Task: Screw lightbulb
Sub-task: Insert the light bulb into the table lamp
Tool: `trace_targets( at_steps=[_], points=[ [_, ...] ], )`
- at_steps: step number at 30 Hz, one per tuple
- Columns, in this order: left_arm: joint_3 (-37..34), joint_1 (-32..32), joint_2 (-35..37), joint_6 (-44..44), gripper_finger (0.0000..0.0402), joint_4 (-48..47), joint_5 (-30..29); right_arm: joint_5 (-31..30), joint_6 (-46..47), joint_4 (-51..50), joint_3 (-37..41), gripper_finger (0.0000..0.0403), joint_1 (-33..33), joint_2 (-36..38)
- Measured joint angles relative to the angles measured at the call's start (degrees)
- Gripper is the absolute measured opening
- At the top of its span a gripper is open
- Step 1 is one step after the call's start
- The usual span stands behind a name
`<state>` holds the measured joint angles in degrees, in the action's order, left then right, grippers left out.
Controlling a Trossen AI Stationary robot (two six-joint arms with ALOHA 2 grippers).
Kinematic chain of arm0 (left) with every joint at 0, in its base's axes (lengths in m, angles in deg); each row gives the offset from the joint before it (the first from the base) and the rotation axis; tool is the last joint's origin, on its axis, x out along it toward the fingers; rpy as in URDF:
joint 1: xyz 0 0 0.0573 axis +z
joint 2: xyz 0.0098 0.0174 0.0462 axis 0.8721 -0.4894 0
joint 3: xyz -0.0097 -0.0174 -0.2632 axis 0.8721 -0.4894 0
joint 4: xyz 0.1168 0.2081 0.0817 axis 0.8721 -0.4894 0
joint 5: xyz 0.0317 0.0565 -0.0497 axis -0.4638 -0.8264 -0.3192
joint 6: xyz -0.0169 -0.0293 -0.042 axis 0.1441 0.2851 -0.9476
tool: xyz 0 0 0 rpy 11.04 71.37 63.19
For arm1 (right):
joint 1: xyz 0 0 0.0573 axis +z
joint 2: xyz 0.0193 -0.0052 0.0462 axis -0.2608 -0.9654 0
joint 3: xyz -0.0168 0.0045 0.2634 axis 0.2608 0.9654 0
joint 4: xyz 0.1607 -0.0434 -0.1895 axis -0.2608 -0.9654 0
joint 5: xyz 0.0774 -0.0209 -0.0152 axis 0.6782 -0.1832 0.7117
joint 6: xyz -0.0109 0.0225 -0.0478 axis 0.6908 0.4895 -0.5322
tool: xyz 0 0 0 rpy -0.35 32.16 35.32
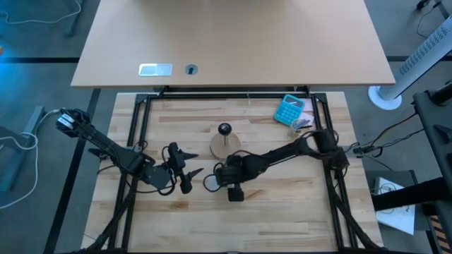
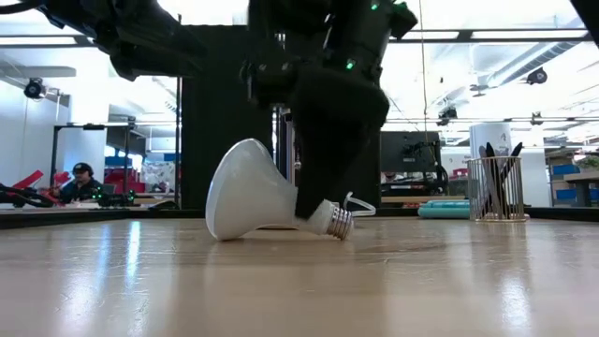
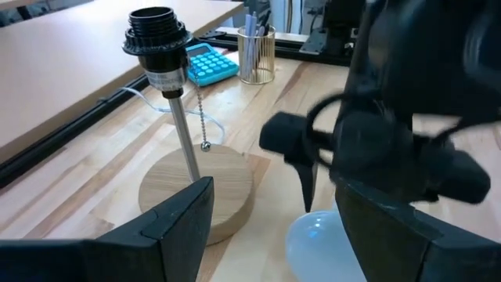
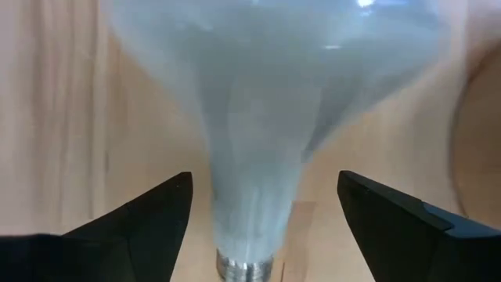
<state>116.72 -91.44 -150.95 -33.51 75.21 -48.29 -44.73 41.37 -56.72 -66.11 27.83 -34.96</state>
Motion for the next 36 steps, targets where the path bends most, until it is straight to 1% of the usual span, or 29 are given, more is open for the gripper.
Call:
trace_targets(
  at_steps=[3,7,13,22,31,33,36],
  points=[
    [0.0,0.0,0.0,-0.1,0.0259,0.0,0.0,0.3,0.4,-2.1,-3.3,0.0314,0.0,-3.1],
    [0.0,0.0,0.0,-0.8,0.0259,-0.1,0.0,0.1,0.8,-4.3,-6.4,0.0314,0.0,-5.0],
    [-0.3,0.0,0.0,-0.9,0.0259,-0.1,0.0,-0.2,2.2,-5.4,-7.7,0.0304,0.0,-4.8],
    [-0.7,0.0,0.0,-1.2,0.0259,0.0,0.0,-0.5,3.3,-5.4,-7.6,0.0249,0.0,-4.6],
    [-0.8,-0.1,0.1,-1.3,0.0259,1.5,0.0,-0.6,3.2,-4.0,-7.5,0.018,0.0,-4.6],
    [-0.8,-0.6,0.8,-1.3,0.0259,0.9,0.3,-0.6,3.2,-4.3,-7.7,0.0167,0.1,-4.3],
    [-0.7,-2.5,4.1,-1.2,0.0259,-1.3,-0.2,-0.6,3.7,-4.3,-7.9,0.0155,0.3,-1.9]
  ],
)
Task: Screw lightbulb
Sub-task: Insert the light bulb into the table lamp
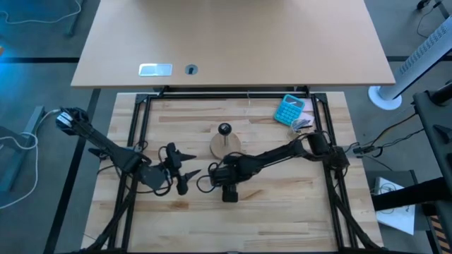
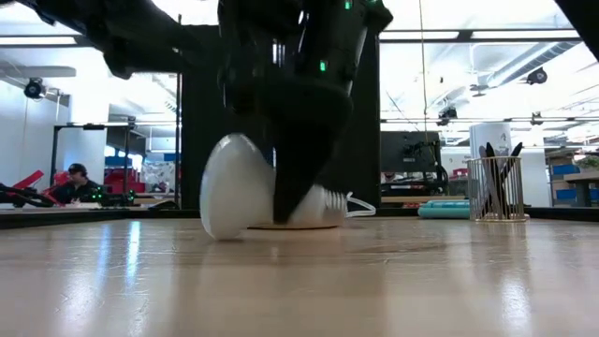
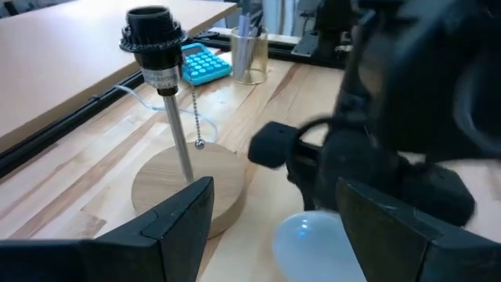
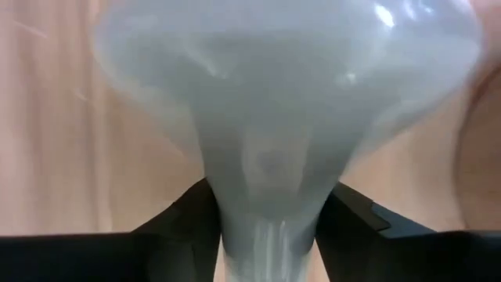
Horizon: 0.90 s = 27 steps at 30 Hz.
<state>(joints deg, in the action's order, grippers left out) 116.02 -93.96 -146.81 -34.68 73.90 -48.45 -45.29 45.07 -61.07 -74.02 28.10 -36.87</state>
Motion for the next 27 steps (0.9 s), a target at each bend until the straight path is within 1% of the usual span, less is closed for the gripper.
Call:
trace_targets(
  at_steps=[3,6,9,13,17,19,22,24,27],
  points=[
    [-0.2,-2.1,4.0,0.7,0.0259,-0.1,-3.8,0.0,-0.1,0.2,0.0,0.0156,0.2,4.5],
    [-0.4,-2.9,7.0,2.4,0.0259,-0.2,-5.3,-0.2,-1.7,1.1,0.4,0.0166,0.3,9.3],
    [-0.4,-2.9,8.5,3.8,0.0259,0.1,-5.9,-3.7,-4.3,3.6,0.9,0.0169,0.1,14.9],
    [-0.4,-2.9,8.0,5.7,0.0259,0.2,-8.2,-9.3,-9.1,11.3,2.4,0.0162,-1.3,22.3],
    [-1.2,-2.9,6.1,6.0,0.0259,1.7,-8.8,-10.0,-13.3,22.2,6.8,0.0158,-4.0,27.8],
    [-2.7,-2.9,5.0,6.1,0.0259,5.7,-8.7,-9.7,-15.3,28.2,10.1,0.0161,-5.7,29.7],
    [-6.3,-2.9,3.3,6.3,0.0259,14.5,-8.1,-7.7,-16.9,38.7,16.9,0.0165,-8.4,31.9],
    [-9.1,-2.6,2.2,6.8,0.0259,21.7,-6.1,-5.5,-17.4,47.6,21.8,0.0165,-10.4,32.6],
    [-13.3,-1.6,0.6,9.1,0.0259,33.5,-2.6,-3.9,-17.5,60.1,28.3,0.0162,-12.9,32.9]
  ],
)
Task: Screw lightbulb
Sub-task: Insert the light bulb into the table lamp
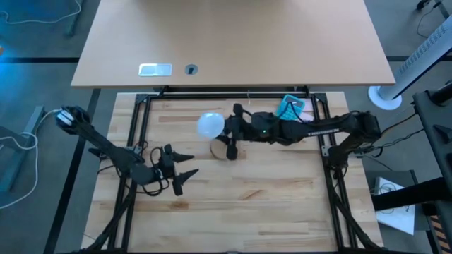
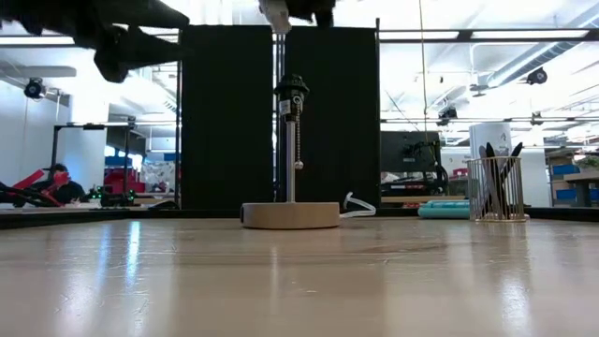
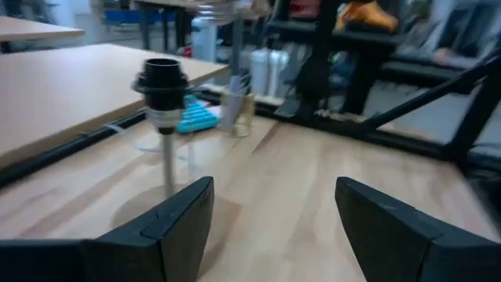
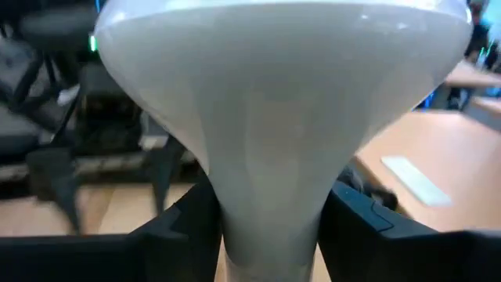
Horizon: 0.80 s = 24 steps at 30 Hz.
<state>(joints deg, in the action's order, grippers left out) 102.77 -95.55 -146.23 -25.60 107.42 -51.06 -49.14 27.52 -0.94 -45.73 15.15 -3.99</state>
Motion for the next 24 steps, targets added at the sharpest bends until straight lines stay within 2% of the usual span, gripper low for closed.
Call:
trace_targets(
  at_steps=[4,14,19,24],
  points=[
    [-2.9,2.4,-1.6,1.5,0.0259,7.9,4.7,1.6,0.1,9.7,5.7,0.0156,-2.9,-0.4],
    [-3.3,7.5,-2.4,1.6,0.0259,8.0,4.9,6.8,2.5,31.4,16.6,0.0167,-6.0,-1.3],
    [-3.3,9.6,-2.4,1.7,0.0259,7.0,5.2,7.1,1.5,35.9,18.0,0.0158,-7.4,-2.9],
    [-3.3,11.2,-2.4,1.5,0.0259,7.0,7.7,7.4,1.6,36.2,18.1,0.0166,-7.9,-4.5]
  ],
)
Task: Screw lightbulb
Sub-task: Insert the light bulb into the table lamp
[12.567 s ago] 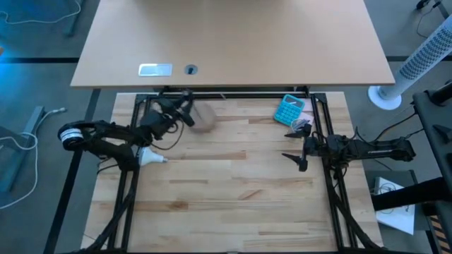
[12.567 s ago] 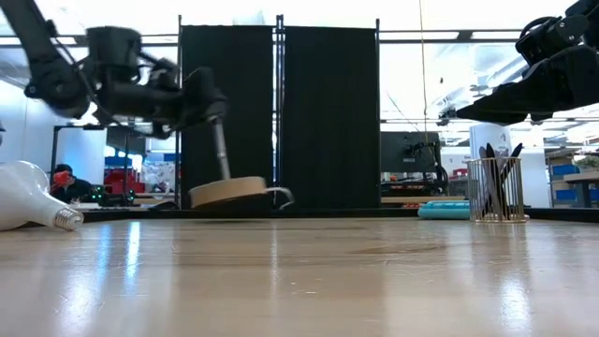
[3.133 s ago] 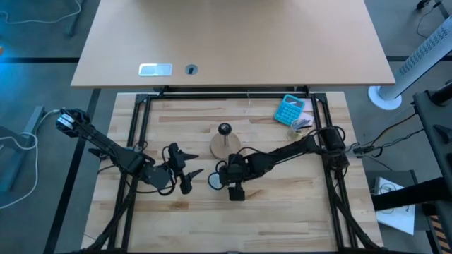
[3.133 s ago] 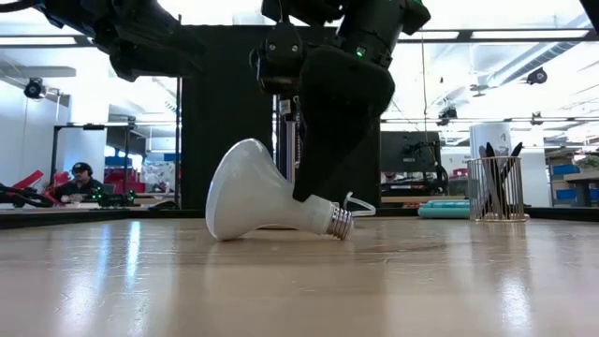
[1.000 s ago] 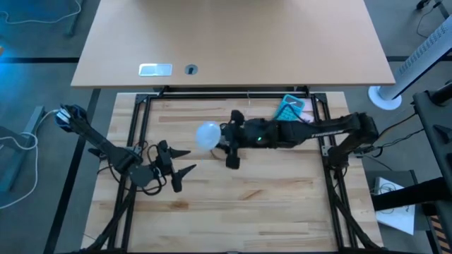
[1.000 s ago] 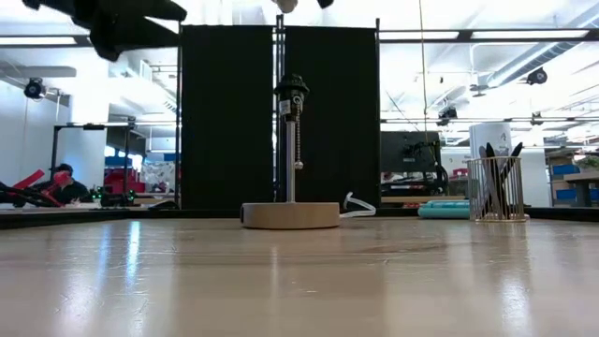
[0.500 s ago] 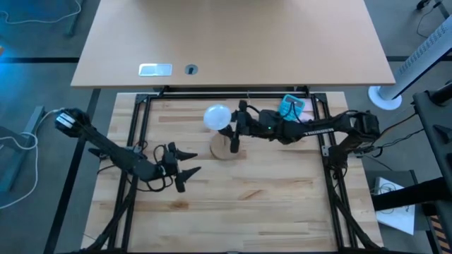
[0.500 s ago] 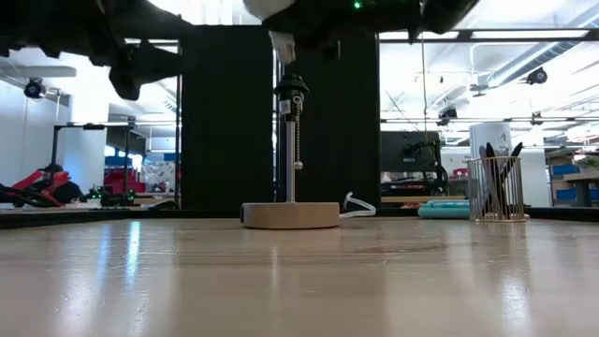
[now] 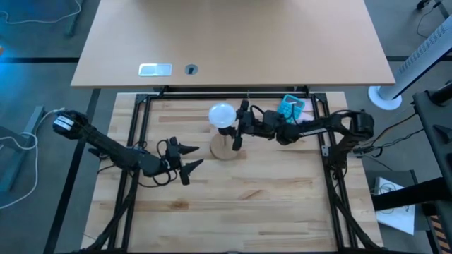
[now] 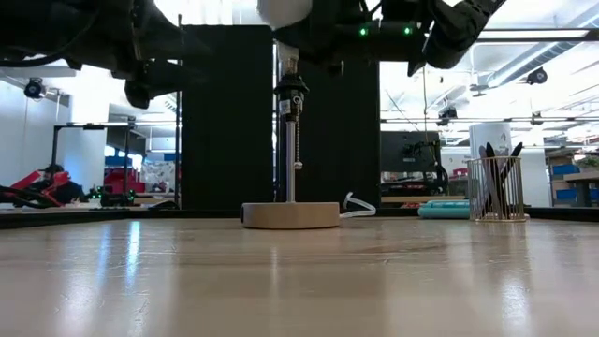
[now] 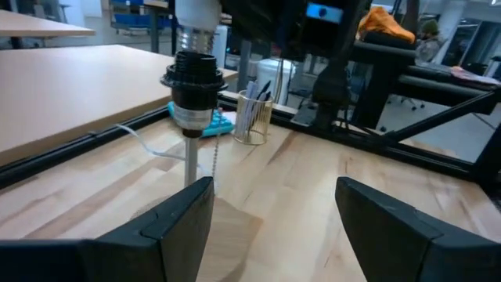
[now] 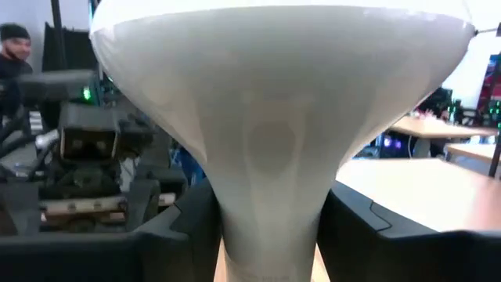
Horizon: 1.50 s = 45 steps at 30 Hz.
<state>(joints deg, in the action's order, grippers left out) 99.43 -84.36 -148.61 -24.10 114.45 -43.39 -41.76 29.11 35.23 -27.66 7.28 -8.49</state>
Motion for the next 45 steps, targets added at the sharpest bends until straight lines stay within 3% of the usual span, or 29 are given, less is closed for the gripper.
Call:
trace_targets(
  at_steps=[8,14,19,22,28,33,39,45],
  points=[
    [0.0,1.7,-2.3,6.3,0.0259,4.6,0.4,0.0,1.6,4.9,3.7,0.0158,-0.1,-0.2],
    [0.0,8.8,-6.5,8.9,0.0259,12.0,13.3,-0.5,2.2,5.3,4.3,0.0163,-0.1,-0.3],
    [0.0,17.8,-9.9,11.4,0.0259,12.1,15.6,-0.5,2.6,2.9,3.1,0.0161,-0.1,-0.3],
    [0.0,23.5,-11.7,13.6,0.0259,13.2,22.4,-1.2,2.6,-0.1,2.0,0.0155,-0.1,-0.3],
    [0.0,35.3,-16.5,14.1,0.0258,20.0,41.9,-2.1,2.5,-2.1,1.2,0.0159,-0.1,-0.2],
    [2.2,39.6,-20.6,14.5,0.0247,25.4,51.7,-3.8,2.5,-2.3,1.2,0.0161,0.0,-0.2],
    [9.6,39.5,-26.2,16.6,0.0239,19.2,54.0,-4.0,2.3,-2.7,1.2,0.0155,0.0,-0.1],
    [11.2,39.5,-29.6,16.5,0.0239,22.1,54.0,-4.0,1.5,-3.2,2.0,0.0163,0.0,0.9]
  ],
)
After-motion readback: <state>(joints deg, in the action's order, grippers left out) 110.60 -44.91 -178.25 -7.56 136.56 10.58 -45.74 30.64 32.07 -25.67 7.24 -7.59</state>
